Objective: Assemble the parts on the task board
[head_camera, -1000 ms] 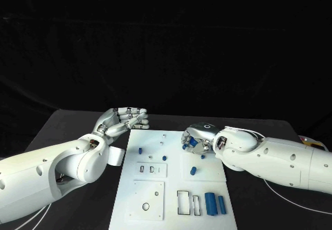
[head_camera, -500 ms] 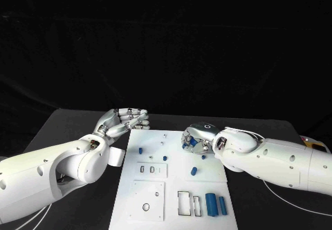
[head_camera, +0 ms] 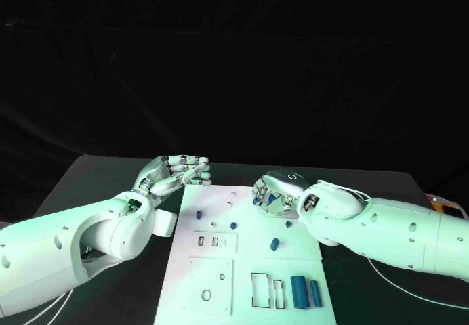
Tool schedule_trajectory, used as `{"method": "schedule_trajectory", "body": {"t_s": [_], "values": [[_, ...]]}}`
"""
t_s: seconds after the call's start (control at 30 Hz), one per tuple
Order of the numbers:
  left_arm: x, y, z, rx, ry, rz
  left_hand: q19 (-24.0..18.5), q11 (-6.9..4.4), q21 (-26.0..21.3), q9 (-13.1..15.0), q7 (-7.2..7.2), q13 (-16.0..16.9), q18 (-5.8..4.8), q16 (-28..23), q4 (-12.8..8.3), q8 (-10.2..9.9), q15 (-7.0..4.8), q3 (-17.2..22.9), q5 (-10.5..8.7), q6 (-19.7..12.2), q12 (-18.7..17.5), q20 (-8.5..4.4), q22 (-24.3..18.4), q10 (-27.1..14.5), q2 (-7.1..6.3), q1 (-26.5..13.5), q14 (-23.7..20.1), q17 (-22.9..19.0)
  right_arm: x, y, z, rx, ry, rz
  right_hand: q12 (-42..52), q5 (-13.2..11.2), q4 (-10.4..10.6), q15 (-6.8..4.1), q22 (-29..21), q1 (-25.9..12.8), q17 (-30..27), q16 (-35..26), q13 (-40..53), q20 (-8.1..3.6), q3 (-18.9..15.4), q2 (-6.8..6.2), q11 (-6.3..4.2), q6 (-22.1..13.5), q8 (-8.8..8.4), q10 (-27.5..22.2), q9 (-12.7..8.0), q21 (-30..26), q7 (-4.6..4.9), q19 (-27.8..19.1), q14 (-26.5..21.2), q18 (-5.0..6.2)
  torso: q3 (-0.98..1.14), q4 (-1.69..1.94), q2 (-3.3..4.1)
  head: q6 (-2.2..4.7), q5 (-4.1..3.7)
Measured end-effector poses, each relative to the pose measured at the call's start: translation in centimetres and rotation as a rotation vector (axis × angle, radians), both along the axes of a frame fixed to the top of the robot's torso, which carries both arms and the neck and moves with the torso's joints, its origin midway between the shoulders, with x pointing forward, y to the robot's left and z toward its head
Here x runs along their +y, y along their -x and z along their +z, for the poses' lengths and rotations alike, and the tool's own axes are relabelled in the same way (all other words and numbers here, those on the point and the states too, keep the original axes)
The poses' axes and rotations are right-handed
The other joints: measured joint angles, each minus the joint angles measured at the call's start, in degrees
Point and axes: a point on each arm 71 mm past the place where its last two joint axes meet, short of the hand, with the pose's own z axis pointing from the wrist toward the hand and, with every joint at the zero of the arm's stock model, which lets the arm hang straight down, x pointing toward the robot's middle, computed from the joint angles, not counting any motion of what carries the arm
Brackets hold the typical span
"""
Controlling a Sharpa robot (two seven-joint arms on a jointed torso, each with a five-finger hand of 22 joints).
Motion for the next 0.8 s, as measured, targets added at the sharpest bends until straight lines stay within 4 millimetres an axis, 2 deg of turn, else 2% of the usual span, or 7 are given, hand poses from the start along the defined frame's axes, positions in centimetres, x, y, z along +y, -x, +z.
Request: {"method": "schedule_trajectory", "body": {"t_s": [0.23,0.7,0.8], "values": [[0.1,0.0,0.0,0.001,-0.002,0.003,0.0,0.0,0.0,0.0,0.0,0.0,0.0,0.0,0.0,0.0,0.0,0.0,0.0,0.0,0.0,0.0,0.0,0.0,0.0,0.0,0.0,0.0,1.4,-0.9,0.7,-0.037,-0.027,-0.017,-0.02,0.08,-0.24,0.0,0.47,0.07,0.31,0.22,-0.01,0.21,0.23,0.07,0.0,0.03,-0.01,0.0,0.0,0.35,-0.03,0.21,0.0,0.0,-0.18,0.18,0.13,-0.03,-0.01],[0.0,0.0,0.0,0.003,0.0,0.0,0.0,0.0,0.0,0.0,0.0,0.0,-0.01,0.0,0.0,0.0,0.0,0.0,0.0,0.0,0.0,0.0,-0.01,0.0,0.0,0.0,0.0,0.04,4.1,-2.1,0.9,-0.068,-0.056,-0.021,-0.16,0.29,-0.24,0.0,0.93,0.08,0.65,0.44,-0.15,0.21,0.23,0.07,0.01,0.0,0.26,-0.01,0.0,0.66,-0.04,0.2,0.0,0.01,-0.25,0.42,0.47,-0.14,0.12],[-0.1,0.0,0.0,0.003,0.0,-0.002,0.0,0.0,0.0,0.0,0.0,0.0,-0.01,0.0,0.0,0.0,0.0,0.0,0.0,0.0,0.0,0.0,-0.01,0.0,0.0,0.0,0.0,0.04,4.3,-2.3,0.7,-0.068,-0.055,-0.023,-0.23,0.28,-0.24,0.01,0.98,0.1,0.65,0.44,-0.15,0.21,0.22,0.08,0.02,-0.23,0.26,-0.02,0.0,0.66,0.11,0.2,0.0,0.01,-0.35,0.5,0.51,-0.11,0.13]]}}
